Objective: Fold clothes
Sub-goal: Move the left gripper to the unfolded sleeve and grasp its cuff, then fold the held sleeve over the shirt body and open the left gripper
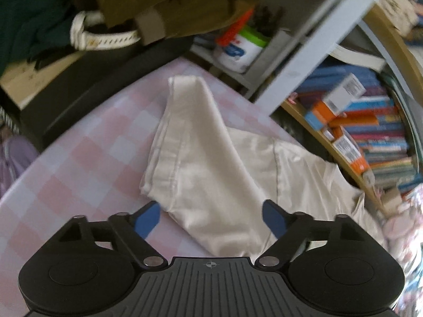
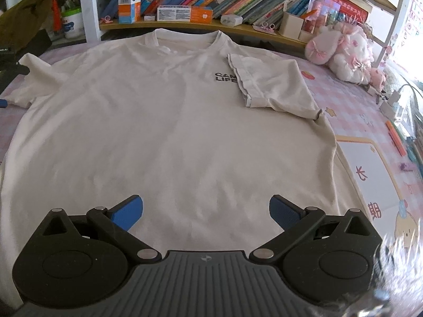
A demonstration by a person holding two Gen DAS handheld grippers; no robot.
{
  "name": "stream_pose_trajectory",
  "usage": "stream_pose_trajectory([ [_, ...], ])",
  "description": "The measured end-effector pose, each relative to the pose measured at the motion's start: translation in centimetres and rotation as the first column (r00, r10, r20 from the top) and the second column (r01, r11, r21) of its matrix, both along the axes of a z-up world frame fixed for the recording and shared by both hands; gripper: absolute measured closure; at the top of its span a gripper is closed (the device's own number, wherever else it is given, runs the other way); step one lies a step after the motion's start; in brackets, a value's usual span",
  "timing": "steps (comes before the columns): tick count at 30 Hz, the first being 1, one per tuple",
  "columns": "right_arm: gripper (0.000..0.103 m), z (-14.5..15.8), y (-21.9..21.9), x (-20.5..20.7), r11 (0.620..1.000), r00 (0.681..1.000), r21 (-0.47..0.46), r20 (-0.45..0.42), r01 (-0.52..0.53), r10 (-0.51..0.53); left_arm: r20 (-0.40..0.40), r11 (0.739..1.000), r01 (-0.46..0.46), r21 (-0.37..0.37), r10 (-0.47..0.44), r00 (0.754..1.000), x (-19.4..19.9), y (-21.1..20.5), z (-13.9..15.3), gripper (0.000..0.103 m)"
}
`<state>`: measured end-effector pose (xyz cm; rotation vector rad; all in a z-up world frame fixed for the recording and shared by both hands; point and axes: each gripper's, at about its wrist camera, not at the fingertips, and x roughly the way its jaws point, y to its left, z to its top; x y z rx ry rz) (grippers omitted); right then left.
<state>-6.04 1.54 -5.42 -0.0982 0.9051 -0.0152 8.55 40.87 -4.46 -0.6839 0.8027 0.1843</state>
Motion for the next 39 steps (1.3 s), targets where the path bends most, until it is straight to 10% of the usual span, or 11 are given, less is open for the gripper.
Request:
stream_pose_trajectory([
  [13,0.000,-0.1,-1.1,0.0,0.999,0.999,-0.007,-0.015,0.040,-0.040,0.021,0.991,-0.129,-0.038,0.129,0.991,0.9,3.1,-0.8,0.041],
  [19,0.000,-0.2,-1.0,-0.1,0.999,0.999,-0.006,-0.010,0.031,-0.031,-0.010,0.970,-0.227,-0.082,0.227,0.974,0.2,3.5,-1.5,0.096],
  [23,0.000,-0.2,-1.6,-0.1,0.999,0.999,0.004,-0.009,0.037,-0.037,0.029,0.950,-0.287,-0.120,0.292,0.956,-0.3,3.4,-0.3,0.100],
  [29,0.000,-0.5,-3.0,0.1,0.998,0.999,0.028,-0.008,0.048,-0.048,0.216,0.997,0.019,0.080,-0.036,0.976,2.8,-5.0,5.1,0.100],
  [32,0.000,-0.5,-4.1,0.4,0.998,0.999,0.041,-0.002,0.055,-0.055,0.208,0.929,0.262,0.260,-0.319,0.924,4.1,-12.2,6.3,0.100],
  [34,0.000,-0.6,-5.0,0.8,0.997,0.998,0.053,-0.002,0.065,-0.065,0.124,0.828,0.415,0.378,-0.489,0.863,4.7,-17.2,5.2,0.096],
  [37,0.000,-0.7,-6.3,1.3,0.994,0.997,0.074,-0.008,0.078,-0.077,-0.038,0.672,0.558,0.487,-0.622,0.782,4.4,-22.4,2.3,0.088],
  [39,0.000,-1.0,-7.0,1.4,0.994,0.997,0.084,-0.019,0.076,-0.075,-0.112,0.635,0.596,0.491,-0.633,0.766,4.1,-23.5,0.9,0.076],
])
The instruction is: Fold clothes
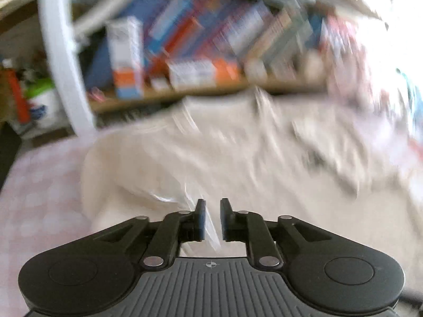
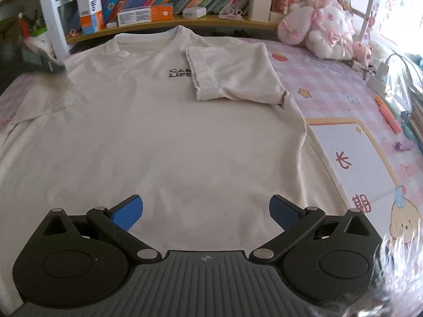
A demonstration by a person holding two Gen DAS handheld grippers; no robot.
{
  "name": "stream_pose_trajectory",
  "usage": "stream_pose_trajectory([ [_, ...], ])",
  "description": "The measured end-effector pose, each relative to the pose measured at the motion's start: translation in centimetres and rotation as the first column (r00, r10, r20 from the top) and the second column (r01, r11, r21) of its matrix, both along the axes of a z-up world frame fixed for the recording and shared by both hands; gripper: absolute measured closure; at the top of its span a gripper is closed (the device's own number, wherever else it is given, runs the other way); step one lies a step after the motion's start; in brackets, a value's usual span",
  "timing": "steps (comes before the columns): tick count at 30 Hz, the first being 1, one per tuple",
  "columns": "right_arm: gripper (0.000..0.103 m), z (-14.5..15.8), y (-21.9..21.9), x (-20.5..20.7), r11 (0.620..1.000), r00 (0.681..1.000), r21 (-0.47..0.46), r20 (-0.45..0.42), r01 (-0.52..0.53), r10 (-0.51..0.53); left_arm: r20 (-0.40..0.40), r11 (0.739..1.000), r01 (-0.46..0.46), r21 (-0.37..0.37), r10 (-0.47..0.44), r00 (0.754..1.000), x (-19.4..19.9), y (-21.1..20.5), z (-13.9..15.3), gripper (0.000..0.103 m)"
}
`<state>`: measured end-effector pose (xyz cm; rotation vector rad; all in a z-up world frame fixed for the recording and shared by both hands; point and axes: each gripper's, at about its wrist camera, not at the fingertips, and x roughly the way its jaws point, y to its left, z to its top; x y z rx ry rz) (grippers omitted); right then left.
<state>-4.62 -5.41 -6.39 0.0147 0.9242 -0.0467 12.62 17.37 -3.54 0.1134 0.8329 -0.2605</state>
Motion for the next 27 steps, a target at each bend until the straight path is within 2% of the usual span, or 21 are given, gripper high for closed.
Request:
stream_pose_trajectory([
  [2,0.000,-0.3,-0.5,0.1,1.000,1.000,0.007,-0.011,-0.007,0.007,-0.017,0.999,-0.045,-0.018,0.045,0.999,-0.4,0.7,-0.3,0.053],
  [4,0.000,-0.7,-1.1,0.3,1.000,1.000,0.016,-0.024,-0.009,0.009,0.002,0.989,-0.122,-0.082,0.122,0.992,-0.8,2.3,0.2,0.041],
  [6,0.000,-1.1,-1.7,0.5,1.000,0.999,0.025,-0.039,-0.008,0.009,0.031,0.969,-0.200,-0.143,0.207,0.978,-0.9,3.9,1.2,0.040],
  [10,0.000,-1.5,-2.1,0.7,0.999,0.999,0.025,-0.036,-0.020,0.021,0.063,0.960,-0.243,-0.141,0.254,0.965,1.4,3.8,2.1,0.040],
  [12,0.000,-1.5,-2.2,0.7,0.999,0.999,0.023,-0.033,-0.038,0.038,0.093,0.972,-0.217,-0.094,0.225,0.970,3.0,2.4,1.9,0.039],
  [15,0.000,-1.6,-2.4,0.7,0.998,0.998,0.021,-0.029,-0.063,0.064,0.126,0.982,-0.184,0.029,0.179,0.976,5.6,-0.2,0.6,0.040],
  [17,0.000,-1.6,-2.6,0.6,0.997,0.996,0.020,-0.027,-0.080,0.080,0.134,0.977,-0.173,0.121,0.156,0.979,7.2,-1.9,-0.3,0.040],
  [20,0.000,-1.6,-2.8,0.8,0.994,0.994,0.021,-0.025,-0.105,0.106,0.129,0.955,-0.172,0.241,0.144,0.981,9.1,-3.8,-1.7,0.040],
  [21,0.000,-1.7,-2.8,0.7,0.994,0.993,0.021,-0.023,-0.111,0.112,0.129,0.948,-0.185,0.259,0.156,0.979,9.4,-3.9,-2.0,0.041],
  [22,0.000,-1.7,-2.9,0.7,0.993,0.993,0.021,-0.021,-0.118,0.118,0.129,0.941,-0.200,0.273,0.170,0.977,9.7,-3.9,-2.3,0.056],
  [23,0.000,-1.7,-3.0,0.7,0.992,0.992,0.022,-0.018,-0.122,0.123,0.128,0.938,-0.220,0.270,0.191,0.973,9.9,-3.6,-2.5,0.089],
  [24,0.000,-1.7,-3.1,0.7,0.992,0.992,0.022,-0.016,-0.127,0.127,0.111,0.942,-0.231,0.244,0.209,0.972,10.0,-3.3,-2.6,0.100],
  [26,0.000,-1.7,-3.2,0.6,0.991,0.991,0.022,-0.011,-0.132,0.132,0.140,0.945,-0.294,0.140,0.275,0.951,9.4,-2.3,-2.1,0.100],
  [27,0.000,-1.7,-3.1,0.5,0.991,0.991,0.021,-0.009,-0.134,0.134,0.184,0.943,-0.326,0.072,0.308,0.933,8.5,-1.9,-1.5,0.100],
])
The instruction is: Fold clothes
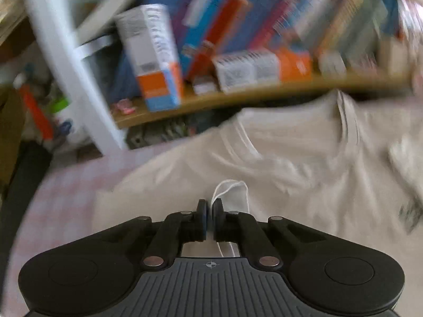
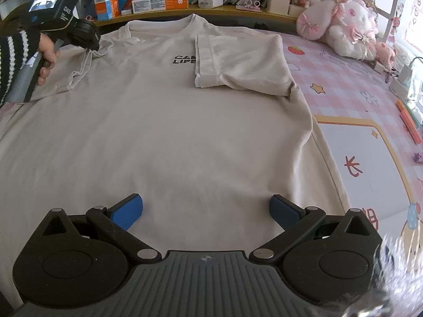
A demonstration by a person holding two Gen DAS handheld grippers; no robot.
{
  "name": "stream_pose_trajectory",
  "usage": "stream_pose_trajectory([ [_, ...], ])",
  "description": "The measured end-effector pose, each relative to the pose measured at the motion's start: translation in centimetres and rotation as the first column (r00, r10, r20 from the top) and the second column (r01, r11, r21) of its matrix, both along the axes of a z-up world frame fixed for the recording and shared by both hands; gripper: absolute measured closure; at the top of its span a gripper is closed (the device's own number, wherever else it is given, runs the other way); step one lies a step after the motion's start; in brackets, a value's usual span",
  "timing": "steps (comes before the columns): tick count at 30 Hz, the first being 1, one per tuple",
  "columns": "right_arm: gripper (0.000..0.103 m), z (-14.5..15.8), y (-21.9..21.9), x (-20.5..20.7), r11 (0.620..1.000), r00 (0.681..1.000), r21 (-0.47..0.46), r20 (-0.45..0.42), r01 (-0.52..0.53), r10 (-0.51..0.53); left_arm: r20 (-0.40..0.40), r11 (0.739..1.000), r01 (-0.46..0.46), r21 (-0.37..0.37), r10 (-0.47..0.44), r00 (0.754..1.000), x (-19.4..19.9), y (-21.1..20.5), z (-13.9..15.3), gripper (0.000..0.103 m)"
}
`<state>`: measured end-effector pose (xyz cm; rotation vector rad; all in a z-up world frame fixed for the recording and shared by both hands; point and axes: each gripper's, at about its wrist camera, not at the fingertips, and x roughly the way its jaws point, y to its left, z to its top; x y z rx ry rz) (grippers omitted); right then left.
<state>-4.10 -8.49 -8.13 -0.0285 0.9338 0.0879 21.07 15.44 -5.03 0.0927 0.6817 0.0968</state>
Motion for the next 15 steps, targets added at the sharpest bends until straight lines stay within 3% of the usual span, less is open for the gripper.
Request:
stream_pose_trajectory([
  [1,0.000,0.0,0.0,0.0,1.000,1.000,0.000,0.003,-0.002,0.002,0.072,0.998,-0.023,-0.053,0.027,0.997,-1.1,0.3,0.7,0.100],
  [2,0.000,-0.1,-0.1,-0.1,1.000,1.000,0.001,0.007,-0.004,0.004,0.084,0.996,-0.023,-0.089,0.030,0.996,-1.4,0.5,0.7,0.100],
  [5,0.000,-0.1,-0.2,-0.1,1.000,1.000,0.001,0.015,-0.009,0.009,0.059,0.984,0.000,-0.177,0.010,0.998,-1.5,0.9,0.1,0.090],
  [6,0.000,-0.1,-0.2,0.0,1.000,1.000,0.000,0.015,-0.008,0.008,0.005,0.984,0.009,-0.176,-0.008,1.000,-0.8,0.8,-0.5,0.088],
  [7,0.000,-0.1,-0.2,0.1,1.000,1.000,-0.001,0.014,-0.008,0.008,-0.052,0.985,0.016,-0.171,-0.025,0.998,-0.1,0.7,-1.2,0.080],
  [9,0.000,-0.1,-0.2,0.2,1.000,1.000,-0.001,0.011,-0.007,0.007,-0.085,0.983,0.025,-0.181,-0.041,0.995,0.4,0.9,-1.5,0.057],
  [10,0.000,-0.1,-0.2,0.2,1.000,1.000,-0.001,0.010,-0.006,0.006,-0.097,0.982,0.030,-0.186,-0.049,0.994,0.6,1.0,-1.6,0.033],
  [11,0.000,-0.1,-0.2,0.2,1.000,1.000,-0.001,0.009,-0.006,0.006,-0.087,0.979,0.027,-0.200,-0.045,0.995,0.3,1.3,-1.3,0.024],
  [15,0.000,0.0,-0.2,0.2,1.000,1.000,-0.001,0.006,-0.002,0.002,-0.024,0.966,0.024,-0.256,-0.031,0.999,-2.0,2.4,0.4,0.024],
])
